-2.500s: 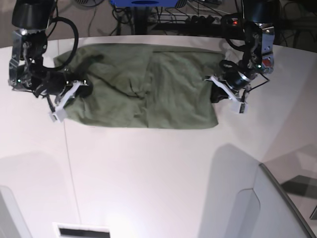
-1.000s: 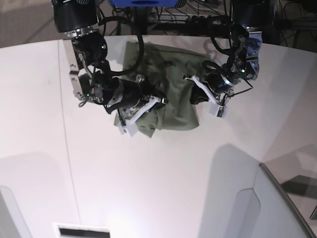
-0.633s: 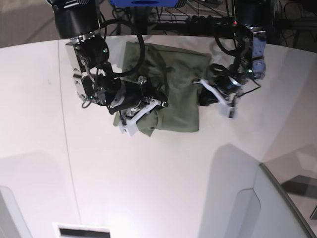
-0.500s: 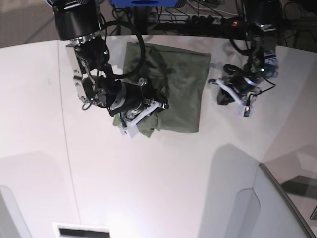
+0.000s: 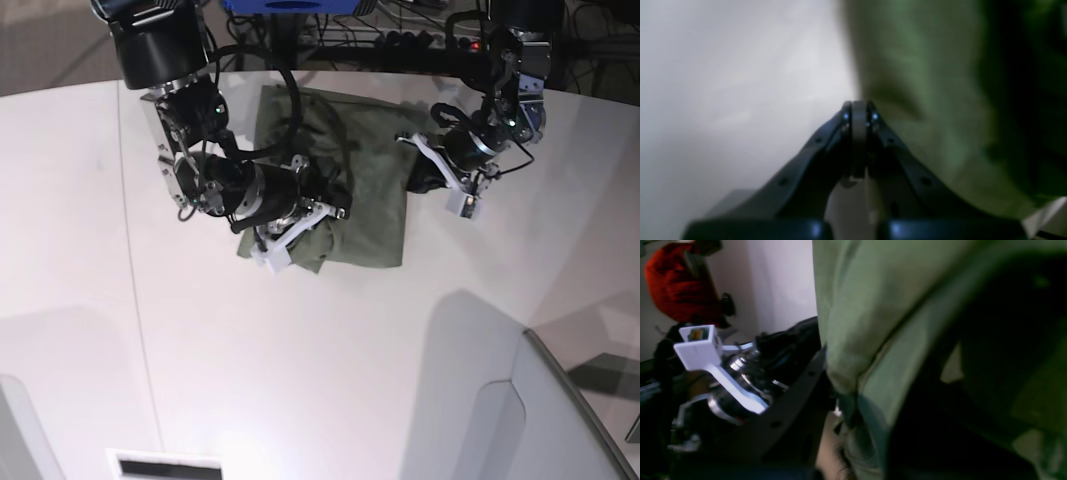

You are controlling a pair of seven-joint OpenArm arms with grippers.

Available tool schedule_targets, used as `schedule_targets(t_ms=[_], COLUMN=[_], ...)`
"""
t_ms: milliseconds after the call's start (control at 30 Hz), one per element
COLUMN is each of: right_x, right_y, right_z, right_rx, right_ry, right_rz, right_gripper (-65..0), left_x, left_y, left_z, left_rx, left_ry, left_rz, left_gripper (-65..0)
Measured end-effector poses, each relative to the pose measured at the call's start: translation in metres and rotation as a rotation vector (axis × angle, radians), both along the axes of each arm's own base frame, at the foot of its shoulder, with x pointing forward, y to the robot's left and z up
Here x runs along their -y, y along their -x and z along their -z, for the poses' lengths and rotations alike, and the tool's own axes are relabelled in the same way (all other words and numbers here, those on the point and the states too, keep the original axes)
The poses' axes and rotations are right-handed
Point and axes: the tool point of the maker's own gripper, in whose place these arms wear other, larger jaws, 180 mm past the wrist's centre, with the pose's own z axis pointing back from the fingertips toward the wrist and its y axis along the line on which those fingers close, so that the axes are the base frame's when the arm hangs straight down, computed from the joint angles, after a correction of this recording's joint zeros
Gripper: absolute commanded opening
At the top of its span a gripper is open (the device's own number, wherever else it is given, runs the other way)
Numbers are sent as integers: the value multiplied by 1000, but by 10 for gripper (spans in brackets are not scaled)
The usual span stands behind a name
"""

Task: Layout the t-shirt on the table in an organized manner, then fold the t-shirt properly
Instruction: 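Lift the strip ends with both grippers and fold them toward the middle, then press and flatten the folded bundle with the right gripper, then release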

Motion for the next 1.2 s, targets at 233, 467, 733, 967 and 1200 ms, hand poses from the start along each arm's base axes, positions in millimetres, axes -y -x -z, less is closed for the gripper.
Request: schedule_targets(t_ms=[233, 467, 733, 967, 1200], right_x=[1, 0, -1, -49, -71], right_y=[-4, -3, -3, 16, 26], right_z=[-1, -1, -1, -19, -28], right_rx=[4, -2, -8, 46, 91], right_ry=[0, -4, 2, 10, 25], right_rz=[1, -1, -6, -237, -369], right_gripper=[-636, -383, -309, -309, -309], left_x=[4, -18, -120, -196, -217], left_y=[0, 1, 8, 46, 63], left_z=[0, -8, -79, -118, -112], left_rx=[0, 2, 112, 138, 94], left_ry=[11, -53, -221, -370, -397], left_rz=[-9, -17, -238, -400, -436], left_gripper=[-650, -650, -650, -650, -650])
